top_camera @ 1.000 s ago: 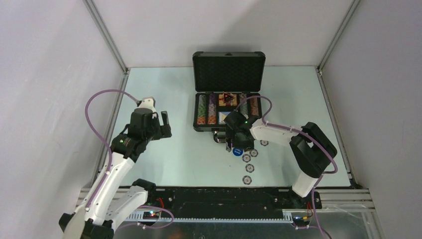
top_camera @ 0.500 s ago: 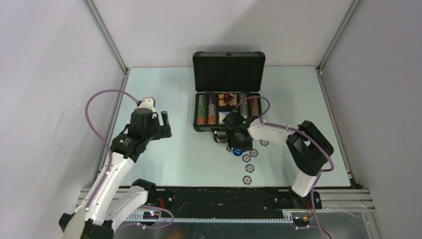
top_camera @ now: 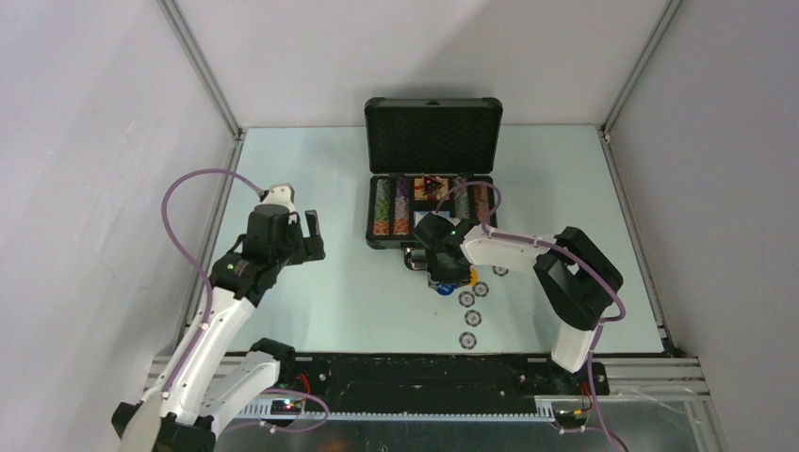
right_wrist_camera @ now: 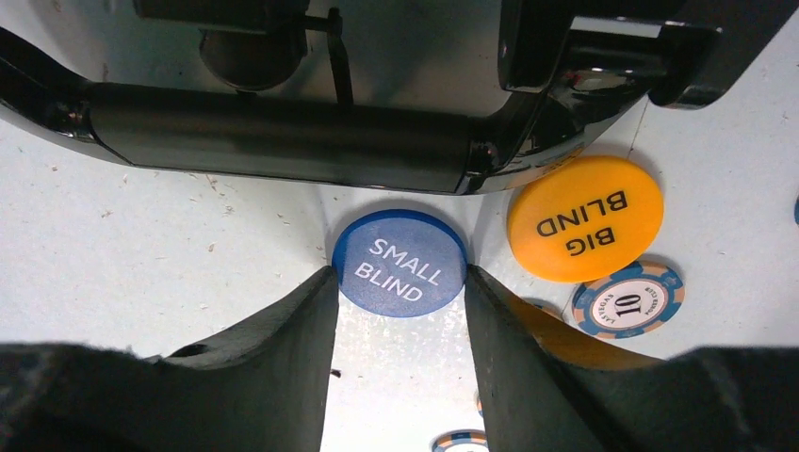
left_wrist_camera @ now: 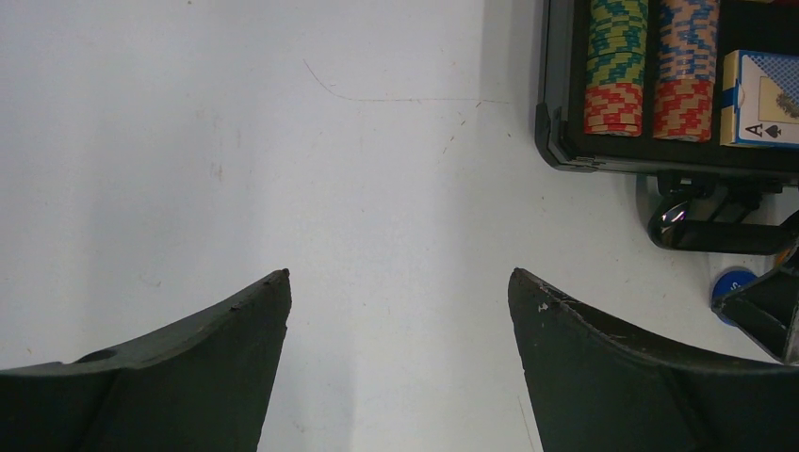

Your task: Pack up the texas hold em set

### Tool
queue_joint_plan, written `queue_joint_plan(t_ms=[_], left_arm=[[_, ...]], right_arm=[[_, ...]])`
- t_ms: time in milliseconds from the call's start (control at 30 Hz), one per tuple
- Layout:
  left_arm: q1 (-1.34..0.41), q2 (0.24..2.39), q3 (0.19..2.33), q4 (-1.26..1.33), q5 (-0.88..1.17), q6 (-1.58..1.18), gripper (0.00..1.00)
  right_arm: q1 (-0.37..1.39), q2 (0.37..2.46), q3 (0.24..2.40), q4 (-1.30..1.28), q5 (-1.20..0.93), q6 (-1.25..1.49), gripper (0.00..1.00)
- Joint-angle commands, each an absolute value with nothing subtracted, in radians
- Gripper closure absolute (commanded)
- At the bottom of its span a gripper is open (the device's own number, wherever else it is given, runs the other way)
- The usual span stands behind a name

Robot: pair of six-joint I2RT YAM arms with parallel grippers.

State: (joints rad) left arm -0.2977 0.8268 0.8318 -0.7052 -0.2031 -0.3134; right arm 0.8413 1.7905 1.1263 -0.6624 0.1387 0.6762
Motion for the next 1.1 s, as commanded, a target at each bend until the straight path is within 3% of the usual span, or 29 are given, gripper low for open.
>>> queue_joint_plan(t_ms=[0,233,433,633,867,1067], left_arm=[[-0.291,0.83,0.831,-0.68,-0.203,-0.298,0.1],[-0.292,0.83,0.833,-0.68,-0.2,-0.297,0.1],[-0.291,0.826,0.831,-0.68,-0.204,-0.296,0.1],[-0.291,0.823,0.831,-0.68,-0.207,-0.296,0.1],[-0.291,0.821,0.831,-0.68,-0.206,-0.294,0.1],[-0.291,0.829,0.832,-0.68,-0.199,-0.295,0.1]], right_arm=[[0.838,1.83,1.134,-0.651,0.141,0.672,0.46],[0.866,1.759,1.195,-0.64,0.196,0.611,0.51],[0.825,1.726,1.449,-0.714,0.218,0.53,0.5],[0.795,1.821,1.651,-0.836,0.242,0.492,0.45],[0.781,1.746,1.4,-0.73,0.176,0.574,0.21],[0.818,1.701,1.191,-0.669,0.14,0.63,0.16]])
